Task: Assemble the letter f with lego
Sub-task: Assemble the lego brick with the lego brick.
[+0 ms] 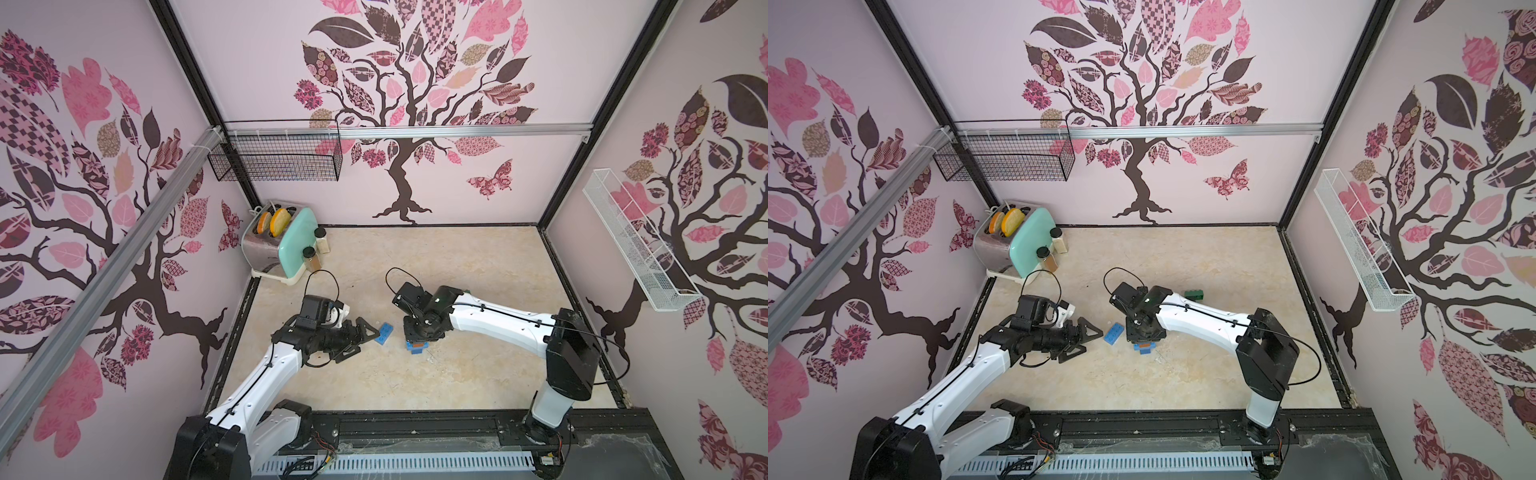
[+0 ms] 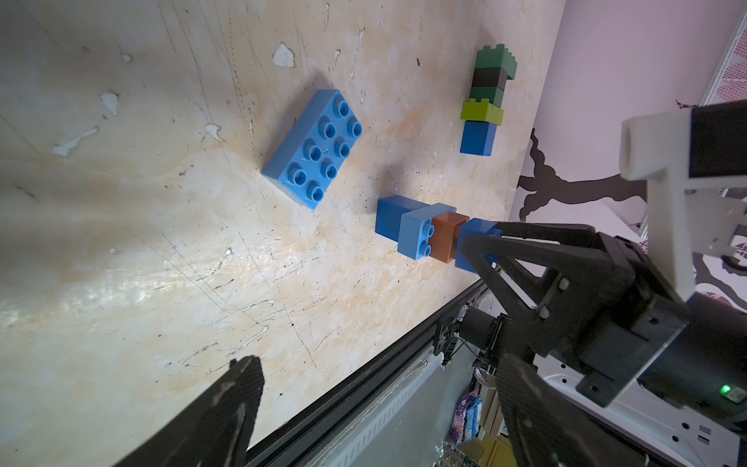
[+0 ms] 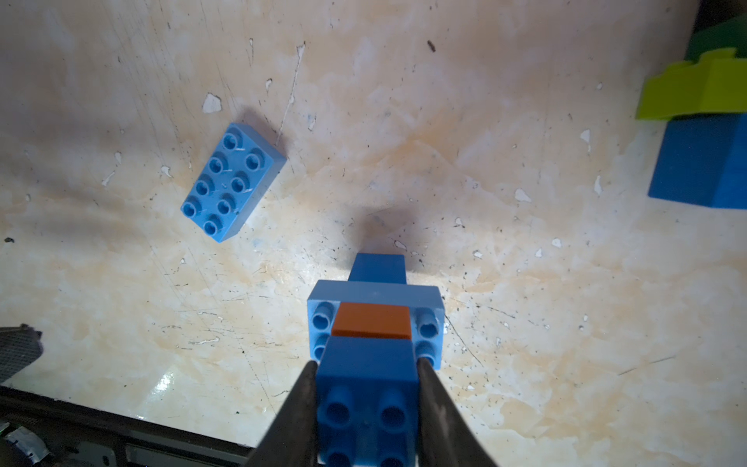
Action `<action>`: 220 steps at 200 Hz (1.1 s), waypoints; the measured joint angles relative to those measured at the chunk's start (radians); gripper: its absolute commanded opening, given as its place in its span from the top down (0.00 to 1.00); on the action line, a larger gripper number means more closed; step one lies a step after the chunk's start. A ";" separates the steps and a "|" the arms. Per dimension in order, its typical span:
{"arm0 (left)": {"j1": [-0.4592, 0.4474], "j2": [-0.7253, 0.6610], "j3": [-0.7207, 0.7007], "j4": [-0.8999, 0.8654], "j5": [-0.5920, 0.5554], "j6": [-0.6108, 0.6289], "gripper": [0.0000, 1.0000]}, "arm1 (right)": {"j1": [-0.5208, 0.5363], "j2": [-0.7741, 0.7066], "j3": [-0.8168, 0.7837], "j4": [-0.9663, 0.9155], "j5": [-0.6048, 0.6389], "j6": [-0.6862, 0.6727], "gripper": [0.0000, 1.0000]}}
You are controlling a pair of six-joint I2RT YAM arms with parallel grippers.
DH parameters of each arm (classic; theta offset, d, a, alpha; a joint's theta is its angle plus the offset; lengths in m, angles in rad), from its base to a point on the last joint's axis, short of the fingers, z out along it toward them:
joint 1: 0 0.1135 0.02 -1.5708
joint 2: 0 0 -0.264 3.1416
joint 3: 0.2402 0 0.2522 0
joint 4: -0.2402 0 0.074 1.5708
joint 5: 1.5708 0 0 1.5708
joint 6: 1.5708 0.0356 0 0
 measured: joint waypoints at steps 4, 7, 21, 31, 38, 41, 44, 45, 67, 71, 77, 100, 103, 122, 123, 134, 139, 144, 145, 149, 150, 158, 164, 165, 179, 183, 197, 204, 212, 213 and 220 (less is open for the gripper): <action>0.000 0.000 0.000 0.000 0.000 0.000 0.06 | 0.000 0.000 0.000 0.000 0.000 0.000 0.64; 0.000 0.000 0.000 0.000 0.000 0.000 0.06 | 0.000 0.000 0.000 0.000 0.000 0.000 0.64; 0.000 0.000 0.000 0.000 -0.001 0.000 0.06 | 0.000 0.000 -0.001 0.001 0.000 0.000 0.64; 0.000 0.000 0.000 0.000 -0.003 0.000 0.06 | 0.000 0.000 -0.004 0.005 0.000 0.000 0.64; 0.000 0.000 0.000 0.000 -0.003 0.000 0.06 | 0.000 0.000 -0.005 0.007 0.001 0.000 0.64; 0.000 0.000 0.000 0.000 -0.003 0.000 0.06 | 0.000 0.000 -0.005 0.008 0.001 0.000 0.64; 0.000 0.000 0.000 0.000 -0.003 0.000 0.06 | 0.000 0.000 -0.006 0.009 0.002 0.000 0.64; 0.000 0.000 0.000 0.000 -0.003 0.000 0.06 | 0.000 0.000 -0.006 0.009 0.002 0.001 0.64; 0.000 0.000 0.000 0.000 -0.003 0.000 0.06 | 0.001 0.000 -0.011 0.015 0.004 0.002 0.64; 0.000 0.000 0.000 0.000 -0.004 0.000 0.06 | 0.002 0.000 -0.011 0.015 0.006 0.002 0.64; 0.000 0.000 0.000 0.000 -0.004 0.000 0.06 | 0.003 0.000 -0.011 0.016 0.008 0.004 0.64; 0.000 0.000 0.000 0.000 -0.006 0.000 0.06 | 0.009 0.000 -0.018 0.023 0.017 0.007 0.64; 0.000 0.000 0.000 0.000 -0.006 0.000 0.06 | 0.010 0.000 -0.019 0.023 0.019 0.007 0.64; 0.000 0.000 0.000 0.000 -0.007 0.000 0.06 | 0.014 -0.001 -0.024 0.029 0.027 0.008 0.64; 0.000 0.000 0.000 0.000 -0.007 0.000 0.06 | 0.014 -0.001 -0.024 0.030 0.027 0.008 0.64; 0.001 0.003 0.000 0.000 -0.007 0.000 0.06 | 0.016 -0.001 -0.025 0.031 0.030 0.009 0.64; 0.001 0.005 0.000 0.000 -0.007 0.000 0.06 | 0.017 -0.001 -0.027 0.032 0.031 0.010 0.64; 0.001 0.008 0.000 0.000 -0.007 0.000 0.06 | 0.018 -0.001 -0.029 0.034 0.033 0.010 0.64; 0.001 0.008 0.000 0.000 -0.007 0.000 0.06 | 0.018 -0.001 -0.029 0.035 0.033 0.010 0.64; 0.001 0.010 0.000 0.000 -0.007 0.000 0.06 | 0.019 -0.001 -0.031 0.037 0.035 0.011 0.64; 0.001 0.010 0.000 0.000 -0.007 0.000 0.06 | 0.019 -0.001 -0.031 0.037 0.035 0.011 0.64; 0.001 0.011 0.000 0.000 -0.007 0.000 0.06 | 0.021 -0.001 -0.034 0.042 0.039 0.012 0.64; 0.001 0.012 0.000 0.000 -0.008 0.000 0.06 | 0.022 -0.003 -0.037 0.044 0.041 0.012 0.64; 0.001 0.012 0.000 0.000 -0.008 0.000 0.06 | 0.022 -0.003 -0.037 0.045 0.042 0.012 0.64; 0.002 0.012 0.000 0.000 -0.008 0.000 0.06 | 0.025 -0.007 -0.044 0.052 0.047 0.013 0.64; 0.002 0.012 0.000 0.000 -0.008 0.000 0.06 | 0.025 -0.008 -0.045 0.054 0.048 0.013 0.64; 0.002 0.012 0.000 0.000 -0.010 0.000 0.06 | 0.026 -0.008 -0.047 0.056 0.050 0.013 0.65; 0.002 0.012 0.000 0.000 -0.010 0.000 0.06 | 0.027 -0.008 -0.048 0.056 0.052 0.013 0.65; 0.002 0.012 0.000 0.000 -0.011 0.000 0.06 | 0.027 -0.008 -0.048 0.057 0.053 0.013 0.65; 0.002 0.012 0.000 0.000 -0.011 0.000 0.06 | 0.027 -0.008 -0.048 0.057 0.053 0.013 0.65; 0.002 0.012 0.000 0.000 -0.011 0.000 0.06 | 0.028 -0.008 -0.048 0.057 0.053 0.013 0.65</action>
